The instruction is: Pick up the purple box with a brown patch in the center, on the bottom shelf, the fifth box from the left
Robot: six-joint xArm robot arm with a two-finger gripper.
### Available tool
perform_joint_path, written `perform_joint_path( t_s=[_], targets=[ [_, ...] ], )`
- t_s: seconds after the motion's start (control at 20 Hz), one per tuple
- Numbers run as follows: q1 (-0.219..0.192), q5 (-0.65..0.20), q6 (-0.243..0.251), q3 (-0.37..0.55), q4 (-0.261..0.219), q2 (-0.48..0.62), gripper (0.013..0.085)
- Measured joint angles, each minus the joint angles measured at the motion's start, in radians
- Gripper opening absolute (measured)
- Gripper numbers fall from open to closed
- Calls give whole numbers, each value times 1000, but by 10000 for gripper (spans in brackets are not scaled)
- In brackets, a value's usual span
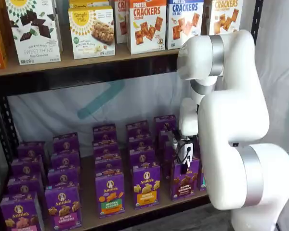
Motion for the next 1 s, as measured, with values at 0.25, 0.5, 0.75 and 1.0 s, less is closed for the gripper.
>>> perform_joint_path(
  t_s=[0.25,0.5,0.75,1.0],
  targets=[
    [6,-2,-7,12,14,-9,330],
    [16,-44,38,72,-25,-45,330],
    [30,-60,41,179,-13,-123,330],
    [39,-80,101,306,-66,-222,330]
  ],
)
